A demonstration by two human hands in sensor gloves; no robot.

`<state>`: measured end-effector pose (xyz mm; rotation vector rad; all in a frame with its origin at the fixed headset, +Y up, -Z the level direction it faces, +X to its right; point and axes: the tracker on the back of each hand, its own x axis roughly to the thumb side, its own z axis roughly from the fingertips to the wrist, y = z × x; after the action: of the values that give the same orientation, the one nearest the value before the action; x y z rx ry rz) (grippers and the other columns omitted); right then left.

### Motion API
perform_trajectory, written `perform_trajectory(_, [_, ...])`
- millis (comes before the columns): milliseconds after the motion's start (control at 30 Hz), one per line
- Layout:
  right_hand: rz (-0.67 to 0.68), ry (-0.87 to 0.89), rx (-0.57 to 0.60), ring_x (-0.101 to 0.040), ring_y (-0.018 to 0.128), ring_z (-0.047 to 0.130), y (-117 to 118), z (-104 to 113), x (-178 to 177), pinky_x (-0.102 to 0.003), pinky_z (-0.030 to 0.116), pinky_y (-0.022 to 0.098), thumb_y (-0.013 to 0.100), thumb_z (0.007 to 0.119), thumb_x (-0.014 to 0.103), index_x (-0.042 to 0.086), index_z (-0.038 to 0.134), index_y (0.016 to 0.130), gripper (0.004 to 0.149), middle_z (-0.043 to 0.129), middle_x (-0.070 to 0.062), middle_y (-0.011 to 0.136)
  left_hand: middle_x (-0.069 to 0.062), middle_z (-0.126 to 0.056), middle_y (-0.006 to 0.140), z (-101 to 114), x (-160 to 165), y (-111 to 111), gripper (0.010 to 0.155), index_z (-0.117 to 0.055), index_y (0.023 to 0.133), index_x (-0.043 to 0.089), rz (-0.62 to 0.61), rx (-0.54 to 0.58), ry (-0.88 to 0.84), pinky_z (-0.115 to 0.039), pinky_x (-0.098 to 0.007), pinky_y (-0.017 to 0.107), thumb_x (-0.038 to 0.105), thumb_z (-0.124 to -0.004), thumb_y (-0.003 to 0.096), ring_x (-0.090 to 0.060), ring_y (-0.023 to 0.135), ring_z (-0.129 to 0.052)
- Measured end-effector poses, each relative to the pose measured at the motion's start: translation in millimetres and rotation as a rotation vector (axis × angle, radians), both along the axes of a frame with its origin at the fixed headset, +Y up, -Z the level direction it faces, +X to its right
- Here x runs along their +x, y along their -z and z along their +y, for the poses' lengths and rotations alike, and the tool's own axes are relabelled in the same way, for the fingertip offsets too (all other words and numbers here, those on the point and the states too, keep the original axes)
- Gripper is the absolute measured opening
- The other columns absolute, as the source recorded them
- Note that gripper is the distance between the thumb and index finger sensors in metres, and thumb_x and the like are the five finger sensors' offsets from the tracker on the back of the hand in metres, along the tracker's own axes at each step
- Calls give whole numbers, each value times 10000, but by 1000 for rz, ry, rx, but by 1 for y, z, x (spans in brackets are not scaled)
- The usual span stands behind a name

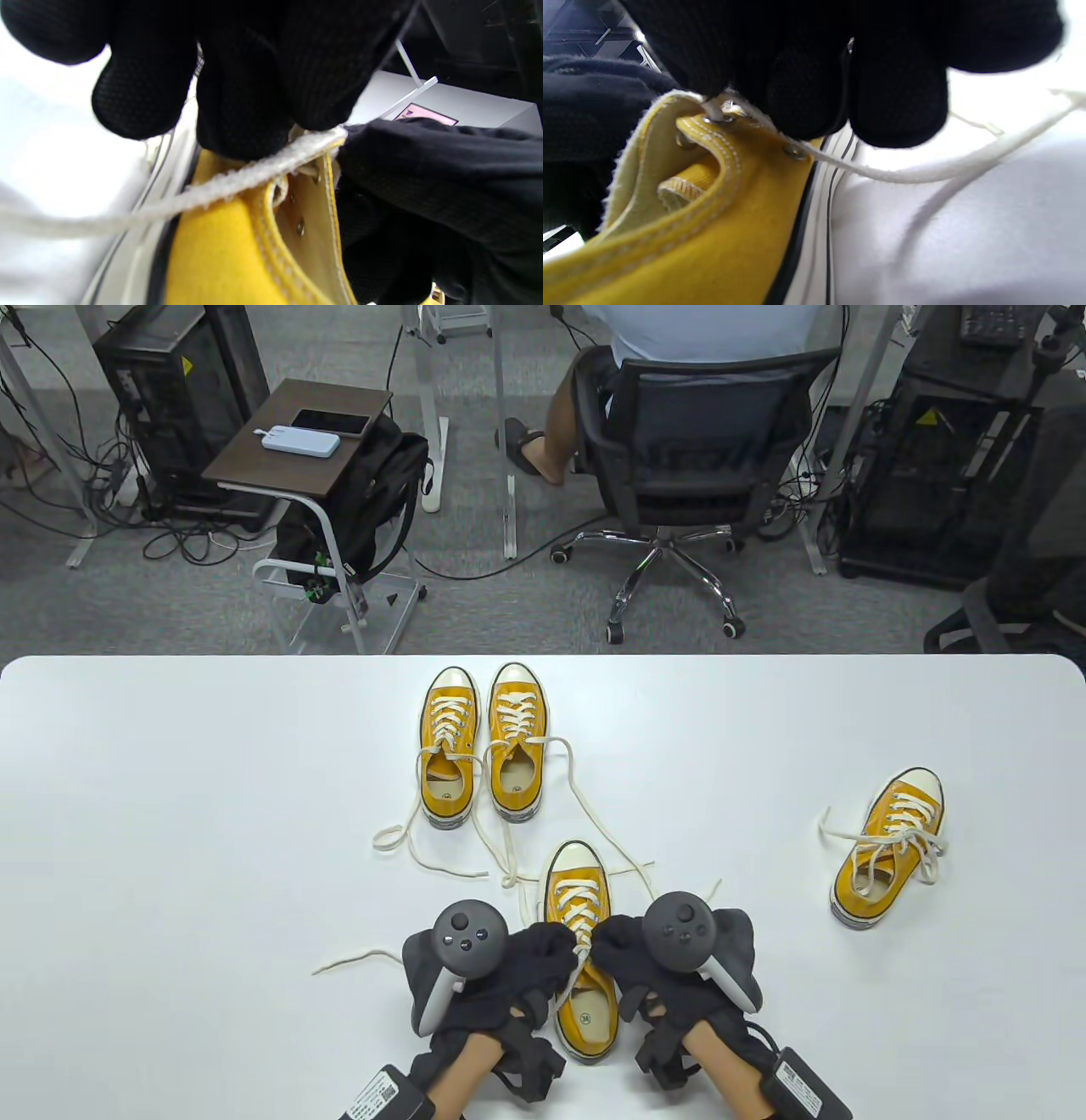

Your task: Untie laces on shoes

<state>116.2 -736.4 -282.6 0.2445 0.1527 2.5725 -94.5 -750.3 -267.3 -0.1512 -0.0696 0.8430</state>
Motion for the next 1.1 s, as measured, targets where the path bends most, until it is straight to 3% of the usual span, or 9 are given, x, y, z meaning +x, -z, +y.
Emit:
perform_trajectory(400, [22, 19, -25, -391, 531, 967, 1, -2, 1, -528, 802, 370, 434, 837, 368, 259, 864, 773, 357, 935, -155, 751, 12, -1018, 648, -3, 7, -1, 404, -895, 834, 277, -24, -5, 2, -810, -521, 484, 375, -859, 444, -314, 596, -988])
perform_trajectory(500, [29, 61, -80, -408, 549, 948, 2, 0, 7, -545, 786, 385, 438, 837, 364, 186, 821, 838, 438, 905, -179, 776, 2, -1008, 663, -2, 9, -2, 398, -890, 835, 276, -26, 13, 13, -805, -523, 495, 359, -852, 448, -317, 613, -978])
perform_trajectory(600, [56, 37, -60, -411, 568, 933, -1, 0, 2, -550, 777, 403, 415, 858, 416, 179, 806, 856, 503, 885, -180, 795, -5, -974, 726, -2, 12, -3, 397, -854, 856, 301, -50, 26, 25, -796, -528, 512, 333, -818, 462, -331, 655, -964])
perform_trajectory(767, [44, -28, 72, -382, 532, 955, -3, -1, -6, -536, 795, 387, 405, 868, 387, 244, 867, 758, 381, 923, -141, 744, -15, -978, 753, -4, 9, -4, 390, -851, 850, 337, -53, 31, -18, -801, -527, 510, 319, -810, 463, -344, 673, -965])
perform_trajectory(833, [61, -11, 20, -380, 543, 952, -3, -2, -5, -536, 791, 397, 420, 851, 375, 242, 847, 774, 378, 910, -147, 765, -11, -986, 747, -6, 9, -5, 389, -851, 849, 340, -46, 42, -18, -806, -524, 507, 324, -809, 463, -341, 665, -973])
perform_trajectory(1100, [15, 42, 25, -396, 525, 999, -3, -3, 1, -531, 831, 365, 428, 845, 368, 287, 870, 762, 345, 943, -148, 788, -13, -1022, 723, -5, 10, -10, 383, -869, 837, 333, 4, 79, -10, -838, -515, 471, 323, -814, 458, -343, 634, -1010])
